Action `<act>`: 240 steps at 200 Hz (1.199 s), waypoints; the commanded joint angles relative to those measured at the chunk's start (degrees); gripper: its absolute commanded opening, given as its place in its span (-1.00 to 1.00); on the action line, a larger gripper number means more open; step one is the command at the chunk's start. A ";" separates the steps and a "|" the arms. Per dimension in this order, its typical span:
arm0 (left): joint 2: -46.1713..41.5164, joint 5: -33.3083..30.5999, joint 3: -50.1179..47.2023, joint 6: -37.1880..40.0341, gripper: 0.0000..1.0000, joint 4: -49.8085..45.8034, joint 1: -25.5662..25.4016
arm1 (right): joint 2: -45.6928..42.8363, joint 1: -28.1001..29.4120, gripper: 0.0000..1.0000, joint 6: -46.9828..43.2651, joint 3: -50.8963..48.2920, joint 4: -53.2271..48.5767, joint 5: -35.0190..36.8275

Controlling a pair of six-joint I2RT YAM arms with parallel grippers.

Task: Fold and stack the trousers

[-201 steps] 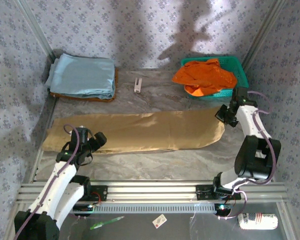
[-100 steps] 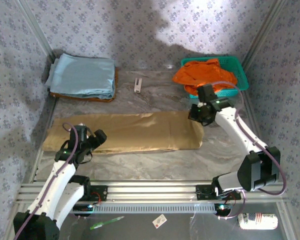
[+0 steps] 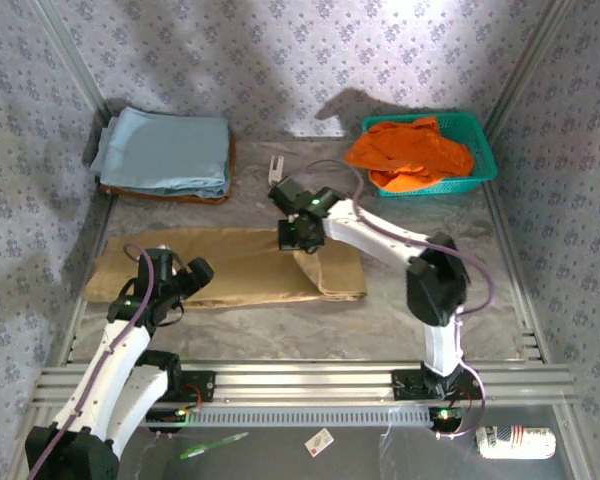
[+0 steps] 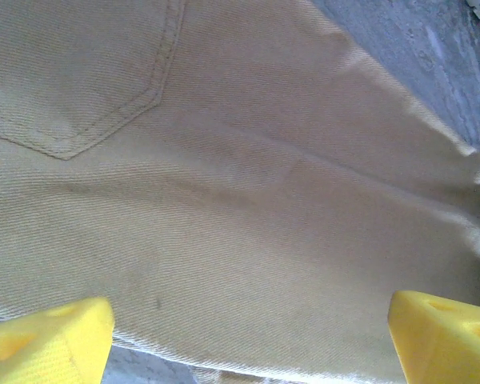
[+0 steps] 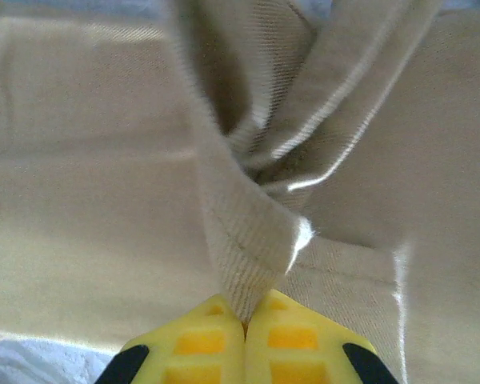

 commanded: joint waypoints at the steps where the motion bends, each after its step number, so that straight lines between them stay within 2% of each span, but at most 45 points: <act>1: -0.39 1.10 2.73 0.82 0.77 -1.97 0.51 | 6.29 2.79 -1.00 2.96 7.36 -3.98 1.13; 44: -0.35 1.23 3.03 1.01 0.77 -2.12 0.60 | 15.64 6.43 -1.00 4.76 18.97 -7.48 0.46; 84: -0.09 1.32 3.24 0.98 0.77 -1.82 0.64 | 17.88 8.06 -1.00 6.23 21.85 -6.07 -0.22; 92: -0.01 1.32 3.14 0.98 0.77 -1.88 0.68 | 18.50 8.05 -0.89 6.36 22.45 -5.84 -1.37; 118: -0.05 1.23 3.18 0.86 0.78 -2.06 0.66 | 19.08 8.86 -0.70 6.22 23.12 -4.03 -4.76; 143: 0.15 0.80 3.52 0.81 0.78 -2.06 0.68 | 18.84 8.62 -0.69 7.86 23.60 -1.57 -6.25; 155: 0.35 0.70 3.85 0.75 0.78 -2.19 0.64 | 18.88 8.29 -0.48 8.20 24.32 0.07 -8.44; 169: 0.49 0.55 4.28 0.71 0.80 -2.46 0.68 | 19.15 7.77 -0.10 8.68 25.68 1.50 -11.81; 181: 0.59 0.11 4.60 0.56 0.81 -2.91 0.72 | 18.74 7.48 0.01 7.99 26.11 2.41 -15.56; 202: 0.92 0.57 5.11 0.46 0.82 -3.03 0.70 | 14.31 7.04 0.05 6.25 22.72 1.88 -14.86; 228: 3.96 3.15 5.33 0.02 0.81 -1.17 0.14 | 3.20 4.62 0.05 4.77 9.39 5.49 -10.84; 240: 7.42 3.73 6.14 -0.07 0.78 0.07 -2.21 | -1.23 2.95 0.05 3.90 3.57 5.55 -7.45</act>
